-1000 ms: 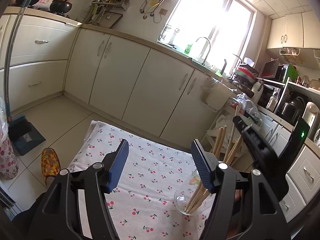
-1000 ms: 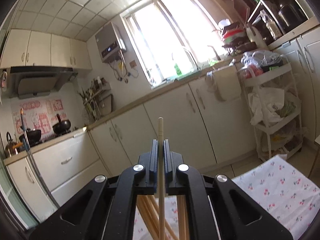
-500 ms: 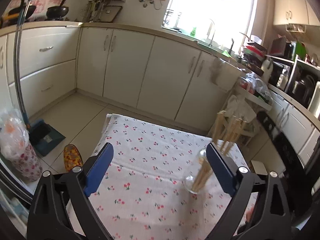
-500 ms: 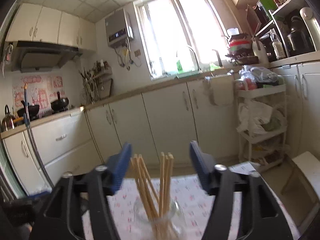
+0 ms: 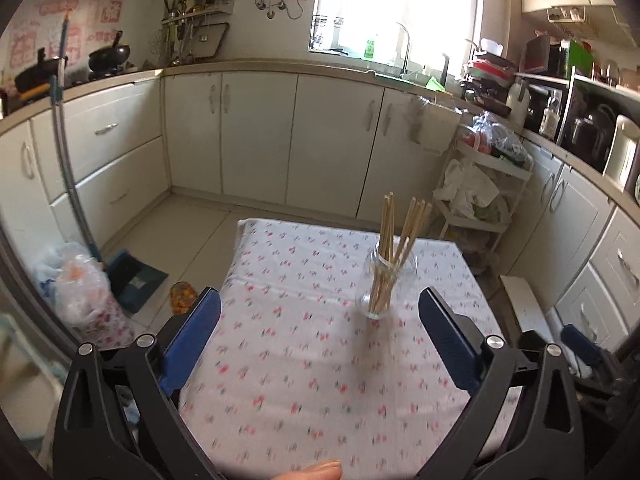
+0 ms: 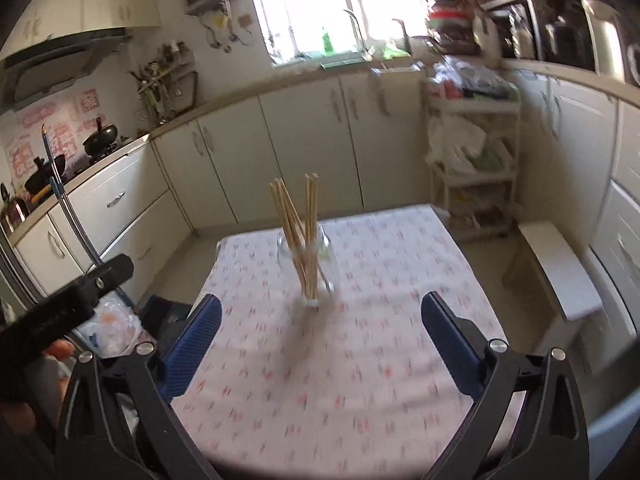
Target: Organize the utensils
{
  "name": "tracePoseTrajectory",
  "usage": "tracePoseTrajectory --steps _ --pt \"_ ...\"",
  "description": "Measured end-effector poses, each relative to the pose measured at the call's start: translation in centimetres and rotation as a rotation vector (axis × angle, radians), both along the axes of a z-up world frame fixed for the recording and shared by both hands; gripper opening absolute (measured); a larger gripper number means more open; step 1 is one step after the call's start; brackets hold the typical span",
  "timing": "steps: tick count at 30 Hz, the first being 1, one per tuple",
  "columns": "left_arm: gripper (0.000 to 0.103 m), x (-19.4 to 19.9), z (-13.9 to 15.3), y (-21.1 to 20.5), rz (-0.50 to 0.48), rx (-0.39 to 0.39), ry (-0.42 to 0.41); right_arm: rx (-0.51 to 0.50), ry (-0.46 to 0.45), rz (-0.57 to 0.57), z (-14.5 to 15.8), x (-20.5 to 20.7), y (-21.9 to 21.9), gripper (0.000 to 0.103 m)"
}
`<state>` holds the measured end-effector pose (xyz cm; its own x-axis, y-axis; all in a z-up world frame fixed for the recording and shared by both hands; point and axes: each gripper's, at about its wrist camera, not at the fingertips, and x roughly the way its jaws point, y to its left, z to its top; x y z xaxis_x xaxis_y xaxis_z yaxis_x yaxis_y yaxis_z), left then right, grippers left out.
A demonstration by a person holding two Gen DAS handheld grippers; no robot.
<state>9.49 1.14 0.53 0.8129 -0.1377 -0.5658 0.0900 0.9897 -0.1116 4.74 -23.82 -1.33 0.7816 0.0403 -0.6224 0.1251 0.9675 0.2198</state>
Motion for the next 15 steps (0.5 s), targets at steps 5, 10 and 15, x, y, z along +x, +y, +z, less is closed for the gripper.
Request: tracePoseTrajectory --steps 5,10,15 --pt "0.095 -5.3 1.0 -0.3 -0.001 0.058 0.023 -0.004 0.024 -0.019 2.7 -5.4 0.7 0.096" --pt "0.095 -9.9 1.9 -0.2 0.014 0.103 0.034 -0.011 0.051 -0.005 3.8 -10.3 2.7 0.096" --pt "0.095 -13.9 2.6 1.3 0.045 0.075 0.057 0.035 0.074 -0.027 4.1 -13.5 3.0 0.096"
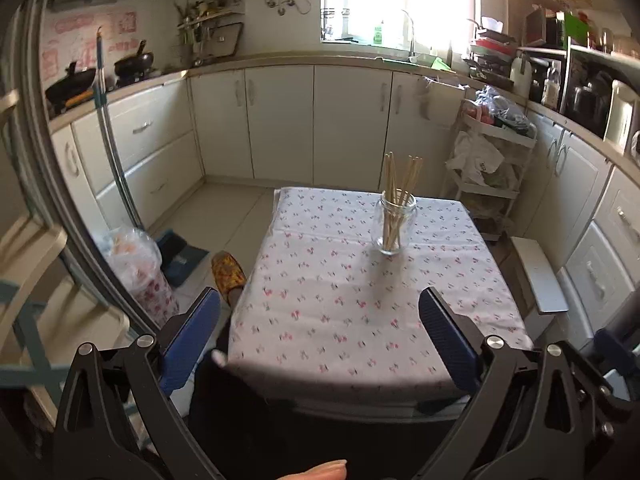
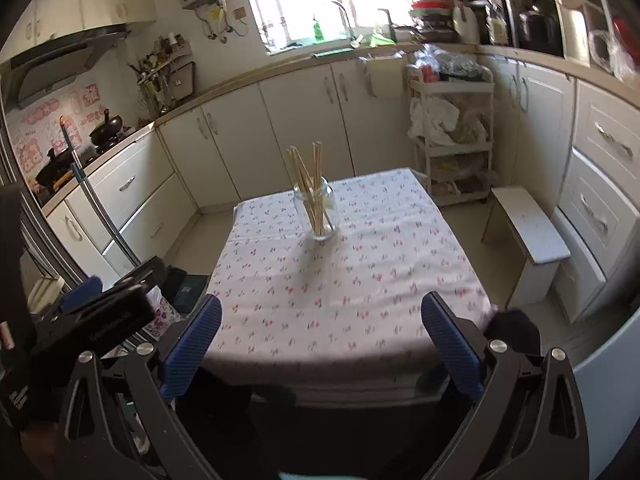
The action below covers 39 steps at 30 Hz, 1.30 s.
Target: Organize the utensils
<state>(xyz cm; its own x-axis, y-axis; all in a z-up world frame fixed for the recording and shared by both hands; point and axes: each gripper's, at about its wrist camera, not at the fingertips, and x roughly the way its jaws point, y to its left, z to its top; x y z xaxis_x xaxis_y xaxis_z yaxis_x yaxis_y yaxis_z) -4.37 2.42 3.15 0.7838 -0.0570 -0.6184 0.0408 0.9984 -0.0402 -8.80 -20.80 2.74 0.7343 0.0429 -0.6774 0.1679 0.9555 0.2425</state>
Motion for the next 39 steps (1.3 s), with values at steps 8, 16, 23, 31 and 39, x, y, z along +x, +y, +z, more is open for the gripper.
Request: tracePoseTrajectory --steps 8,16,23,31,39 --pt "0.095 -2.8 -0.4 1.6 -0.003 0.012 0.072 0.016 -0.01 0.032 0.9 -1.5 0.9 0.096" --pt "0.095 -3.1 0.1 2.0 -0.008 0.022 0.051 -0.006 -0.028 0.049 1.5 -1.6 1.7 0.096" --pt "0.095 -2.9 0.0 2.3 0.01 0.016 0.057 -0.009 -0.031 0.058 1.7 -1.7 1.9 0.096" --pt "0.095 -2.8 0.0 2.5 0.007 0.017 0.058 -0.007 -0.028 0.066 1.8 -1.6 2.0 0.096" --pt "0.095 -3.0 0.0 2.4 0.001 0.009 0.054 -0.013 -0.036 0.07 2.0 -1.7 2.2 0.096"
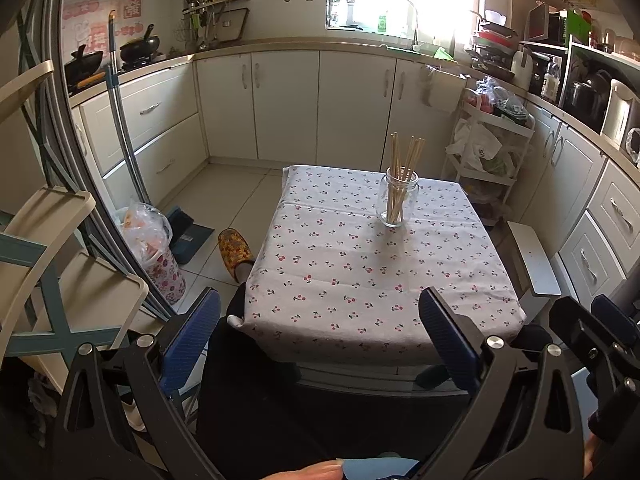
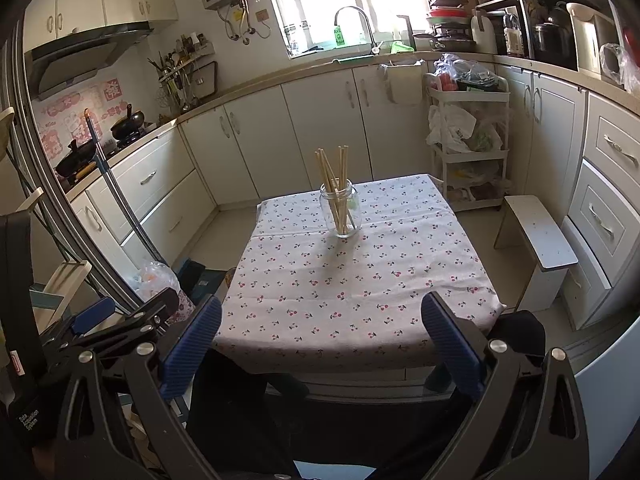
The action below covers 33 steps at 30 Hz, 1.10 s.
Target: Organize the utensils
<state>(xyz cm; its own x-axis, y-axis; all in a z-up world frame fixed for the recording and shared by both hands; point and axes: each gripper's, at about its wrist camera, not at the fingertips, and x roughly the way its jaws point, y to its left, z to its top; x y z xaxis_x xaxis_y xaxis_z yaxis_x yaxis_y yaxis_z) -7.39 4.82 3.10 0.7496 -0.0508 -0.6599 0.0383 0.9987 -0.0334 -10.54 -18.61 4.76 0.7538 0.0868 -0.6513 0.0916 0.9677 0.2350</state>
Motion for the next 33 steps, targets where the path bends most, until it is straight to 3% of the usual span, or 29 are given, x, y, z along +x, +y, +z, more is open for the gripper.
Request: tracePoseTrajectory --steps 33 --pt "0.095 -0.67 0.41 -0.16 -0.005 -0.007 -0.012 -0.004 -0.034 0.005 0.85 -0.85 0.23 0.096"
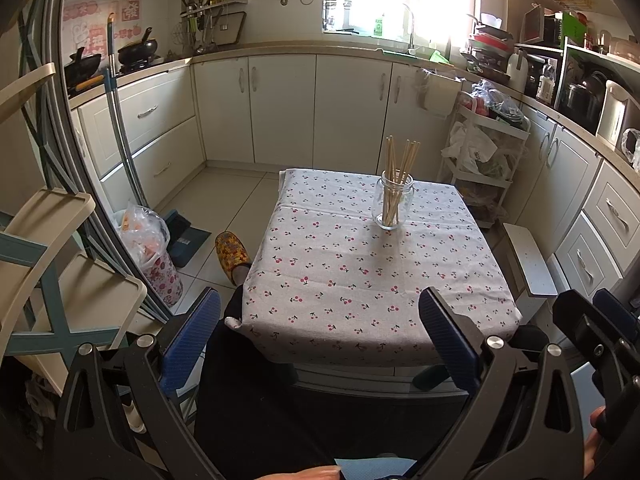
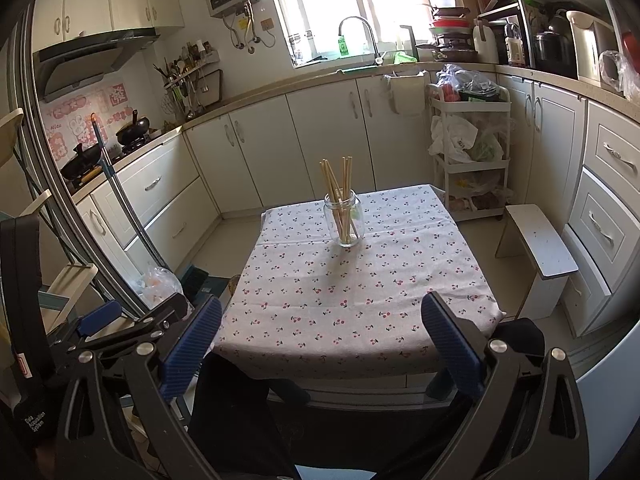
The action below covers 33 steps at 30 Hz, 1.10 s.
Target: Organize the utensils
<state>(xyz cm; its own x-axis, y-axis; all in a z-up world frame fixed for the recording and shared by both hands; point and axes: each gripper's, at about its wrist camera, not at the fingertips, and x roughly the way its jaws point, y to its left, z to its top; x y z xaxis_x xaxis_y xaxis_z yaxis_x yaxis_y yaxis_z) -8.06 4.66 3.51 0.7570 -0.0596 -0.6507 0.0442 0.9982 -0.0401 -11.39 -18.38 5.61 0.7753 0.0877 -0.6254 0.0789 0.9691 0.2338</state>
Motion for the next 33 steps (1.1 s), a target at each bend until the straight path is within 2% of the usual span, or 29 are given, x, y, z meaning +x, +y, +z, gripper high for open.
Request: tracePoseTrajectory --steps 33 --pt "0.095 -0.13 0.21 -0.25 -0.005 0.002 0.001 0.0 -0.002 -0.001 0.02 -0.07 0.16 0.096"
